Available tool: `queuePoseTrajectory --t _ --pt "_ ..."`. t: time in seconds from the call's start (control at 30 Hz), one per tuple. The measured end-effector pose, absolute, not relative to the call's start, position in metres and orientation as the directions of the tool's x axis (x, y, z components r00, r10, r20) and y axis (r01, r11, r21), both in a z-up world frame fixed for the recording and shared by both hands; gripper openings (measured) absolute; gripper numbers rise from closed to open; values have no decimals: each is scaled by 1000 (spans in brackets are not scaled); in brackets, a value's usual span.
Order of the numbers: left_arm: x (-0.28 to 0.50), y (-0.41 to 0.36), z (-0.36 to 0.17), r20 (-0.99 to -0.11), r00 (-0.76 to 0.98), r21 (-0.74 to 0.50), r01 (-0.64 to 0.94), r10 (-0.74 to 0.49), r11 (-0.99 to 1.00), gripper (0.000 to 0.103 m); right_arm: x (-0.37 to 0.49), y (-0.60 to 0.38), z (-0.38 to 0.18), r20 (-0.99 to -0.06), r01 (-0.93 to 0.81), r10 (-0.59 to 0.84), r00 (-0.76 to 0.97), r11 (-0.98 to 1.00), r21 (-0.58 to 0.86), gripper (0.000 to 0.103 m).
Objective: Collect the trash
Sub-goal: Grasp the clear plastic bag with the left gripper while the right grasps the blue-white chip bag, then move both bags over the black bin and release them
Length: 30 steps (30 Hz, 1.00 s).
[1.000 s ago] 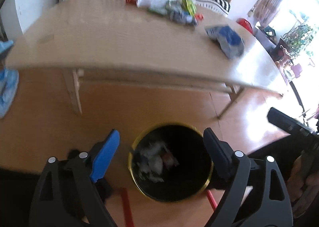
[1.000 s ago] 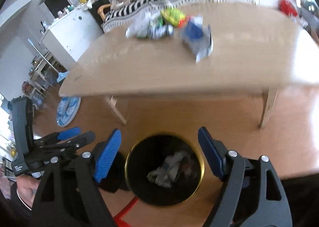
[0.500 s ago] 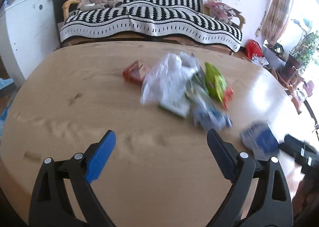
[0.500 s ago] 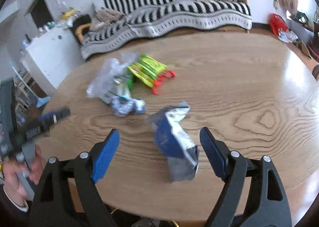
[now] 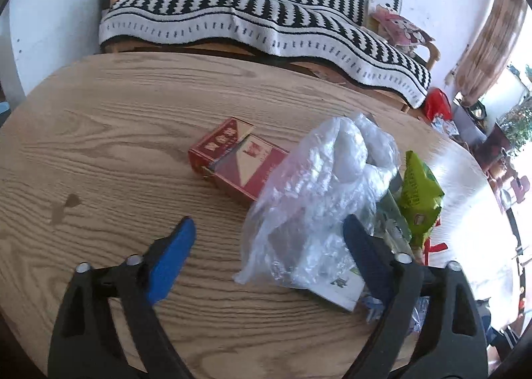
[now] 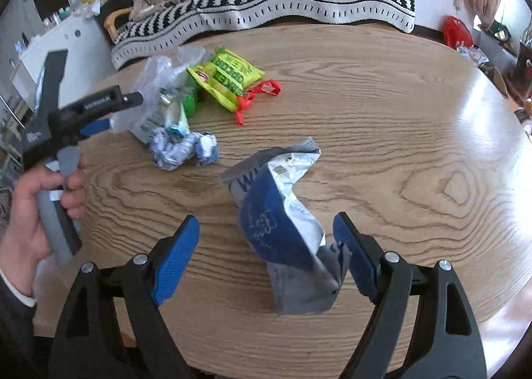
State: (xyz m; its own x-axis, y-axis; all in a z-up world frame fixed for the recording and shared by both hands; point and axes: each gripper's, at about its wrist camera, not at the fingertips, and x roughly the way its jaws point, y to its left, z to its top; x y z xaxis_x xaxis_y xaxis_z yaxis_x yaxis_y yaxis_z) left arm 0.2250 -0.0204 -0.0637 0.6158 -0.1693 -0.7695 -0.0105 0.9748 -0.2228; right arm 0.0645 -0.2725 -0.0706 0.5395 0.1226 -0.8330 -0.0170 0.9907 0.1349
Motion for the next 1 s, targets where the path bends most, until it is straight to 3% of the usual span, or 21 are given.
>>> queuePoseTrajectory --t 0.03,0.1,0.13,0.17,0.23,0.37,0.6,1.0 --pt "225 -24 -64 -772 611 -218 4 -174 976 69 66 -272 -73 -837 -16 113 536 992 124 79" --pt "223 -29 -65 -774 605 -211 31 -186 977 37 70 -271 -79 -845 -21 98 526 994 103 69" --pt "221 -31 -64 -775 603 -207 43 -191 977 30 71 -271 -81 -848 -22 90 522 996 92 55" --pt "218 -32 -63 -773 604 -205 50 -193 978 18 72 -271 -82 -848 -27 90 523 996 90 54" --pt "211 -32 -56 -764 615 -196 65 -194 978 7 70 -269 -79 -839 -39 88 537 996 79 49" --pt "190 -23 -32 -727 658 -191 86 -200 978 3 61 -270 -68 -807 -66 118 578 993 98 43" --pt "135 -3 7 -672 712 -192 98 -204 976 3 50 -282 -41 -743 -69 194 641 978 196 40" --pt "5 -21 13 -697 683 -162 146 -218 976 3 -14 -281 -13 -701 -129 278 657 957 259 40"
